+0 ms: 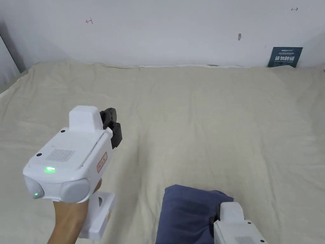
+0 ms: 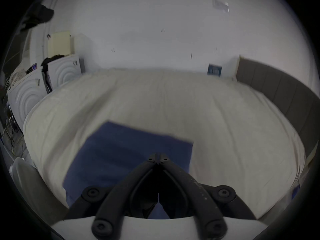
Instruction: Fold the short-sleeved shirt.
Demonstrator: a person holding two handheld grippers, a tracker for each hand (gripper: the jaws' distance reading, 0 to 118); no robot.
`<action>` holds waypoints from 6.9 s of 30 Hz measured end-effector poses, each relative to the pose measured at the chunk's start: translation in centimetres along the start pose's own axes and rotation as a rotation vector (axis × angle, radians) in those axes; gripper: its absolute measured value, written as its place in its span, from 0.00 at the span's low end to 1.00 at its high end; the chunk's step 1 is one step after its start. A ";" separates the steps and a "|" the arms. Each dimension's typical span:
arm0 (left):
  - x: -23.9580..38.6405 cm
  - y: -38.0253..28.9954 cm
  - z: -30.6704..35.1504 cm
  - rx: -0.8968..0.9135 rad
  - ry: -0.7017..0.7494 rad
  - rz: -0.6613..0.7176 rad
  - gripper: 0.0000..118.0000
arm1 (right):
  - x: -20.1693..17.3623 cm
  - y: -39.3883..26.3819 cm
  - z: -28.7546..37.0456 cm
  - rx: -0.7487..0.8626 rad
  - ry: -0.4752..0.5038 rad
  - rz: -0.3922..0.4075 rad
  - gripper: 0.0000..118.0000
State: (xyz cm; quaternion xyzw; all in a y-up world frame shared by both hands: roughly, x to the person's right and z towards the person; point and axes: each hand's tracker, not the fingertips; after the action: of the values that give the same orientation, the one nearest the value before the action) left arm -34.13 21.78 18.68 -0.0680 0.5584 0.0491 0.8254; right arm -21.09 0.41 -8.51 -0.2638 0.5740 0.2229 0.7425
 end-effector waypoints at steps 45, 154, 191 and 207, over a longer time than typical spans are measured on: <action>-1.0 -13.5 -8.3 -0.877 -0.306 0.376 0.16 | 1.2 6.9 2.9 0.094 0.088 0.009 0.02; 7.6 4.2 3.0 0.210 0.011 -0.044 0.00 | 9.0 19.1 22.9 0.703 -0.149 -0.017 0.02; 6.7 4.0 2.5 0.203 -0.011 -0.023 0.87 | 8.4 19.2 22.3 0.690 -0.110 -0.002 0.63; 6.4 3.9 3.1 0.248 0.006 -0.014 1.00 | 8.2 18.9 22.2 0.710 -0.151 0.000 1.00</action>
State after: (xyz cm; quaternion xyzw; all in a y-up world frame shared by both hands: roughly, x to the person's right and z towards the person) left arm -29.54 26.23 13.64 0.0305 0.5622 -0.0263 0.8260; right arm -14.79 29.39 -14.59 0.0275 0.5592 0.0285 0.8281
